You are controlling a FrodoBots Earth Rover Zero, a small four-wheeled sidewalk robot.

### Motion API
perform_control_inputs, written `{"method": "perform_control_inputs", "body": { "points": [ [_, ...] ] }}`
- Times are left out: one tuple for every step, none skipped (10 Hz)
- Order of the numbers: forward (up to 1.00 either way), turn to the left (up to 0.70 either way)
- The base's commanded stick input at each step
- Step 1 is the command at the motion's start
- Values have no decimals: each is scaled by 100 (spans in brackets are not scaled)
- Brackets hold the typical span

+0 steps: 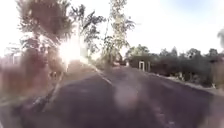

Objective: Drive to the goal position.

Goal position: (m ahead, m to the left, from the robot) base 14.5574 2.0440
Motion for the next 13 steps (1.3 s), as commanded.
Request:
{"method": "perform_control_inputs", "body": {
  "points": [
    [100,0],
    [100,0],
    [100,0],
    [100,0],
    [100,0],
    [100,0],
    [100,0],
    [100,0],
    [100,0],
    [100,0],
    [100,0],
    [100,0],
    [100,0]
  ]
}}
